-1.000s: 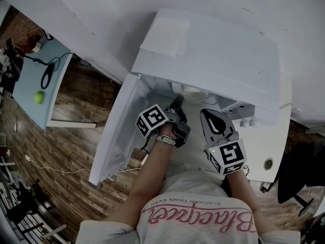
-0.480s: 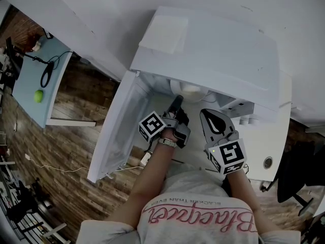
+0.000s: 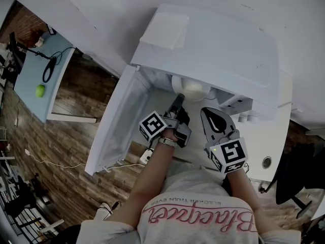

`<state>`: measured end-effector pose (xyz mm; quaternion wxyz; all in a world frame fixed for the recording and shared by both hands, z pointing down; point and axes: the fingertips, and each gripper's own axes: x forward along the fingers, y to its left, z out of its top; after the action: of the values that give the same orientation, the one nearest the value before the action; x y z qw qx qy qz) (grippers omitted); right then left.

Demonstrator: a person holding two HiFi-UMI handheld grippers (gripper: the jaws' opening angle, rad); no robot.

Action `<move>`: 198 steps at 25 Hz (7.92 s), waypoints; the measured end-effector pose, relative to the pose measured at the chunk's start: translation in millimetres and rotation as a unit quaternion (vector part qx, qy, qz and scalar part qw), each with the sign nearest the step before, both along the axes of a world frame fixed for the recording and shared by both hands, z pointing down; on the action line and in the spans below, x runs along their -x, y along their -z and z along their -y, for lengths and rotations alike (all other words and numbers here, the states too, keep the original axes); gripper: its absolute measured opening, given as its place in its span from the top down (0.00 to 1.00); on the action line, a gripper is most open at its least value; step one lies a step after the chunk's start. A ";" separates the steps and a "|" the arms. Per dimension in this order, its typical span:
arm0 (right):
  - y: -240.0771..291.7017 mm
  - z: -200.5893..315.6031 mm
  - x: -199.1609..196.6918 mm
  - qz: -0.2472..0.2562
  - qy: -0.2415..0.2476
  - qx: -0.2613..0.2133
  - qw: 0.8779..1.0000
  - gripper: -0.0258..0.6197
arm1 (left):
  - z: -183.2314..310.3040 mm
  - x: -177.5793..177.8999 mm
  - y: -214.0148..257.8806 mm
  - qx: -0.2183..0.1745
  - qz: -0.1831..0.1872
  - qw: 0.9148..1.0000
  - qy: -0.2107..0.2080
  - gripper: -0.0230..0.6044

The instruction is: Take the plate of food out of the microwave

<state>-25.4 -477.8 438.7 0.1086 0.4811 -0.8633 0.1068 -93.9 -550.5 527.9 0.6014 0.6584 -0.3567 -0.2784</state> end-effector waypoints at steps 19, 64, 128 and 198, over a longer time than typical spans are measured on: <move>13.6 -28.8 -16.3 0.012 0.005 -0.016 1.000 0.94 | -34.3 -3.3 11.7 -0.015 0.001 1.000 0.022 0.94; 21.4 -123.6 -33.9 0.004 0.082 -0.043 0.996 0.94 | -141.0 3.5 28.9 -0.082 -0.075 0.987 0.112 0.94; 101.9 -123.0 -27.9 0.021 0.039 -0.103 0.994 0.94 | -171.1 19.8 131.2 -0.115 -0.088 0.988 0.058 0.94; 147.8 -100.3 -32.9 -0.001 -0.025 -0.164 0.986 0.94 | -125.6 -17.4 233.4 -0.172 -0.163 0.971 -0.043 0.94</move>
<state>7.6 -377.5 290.9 0.0261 0.5137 -0.8569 -0.0344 -76.4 -424.9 294.5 0.5408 0.7122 -0.1725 -0.4130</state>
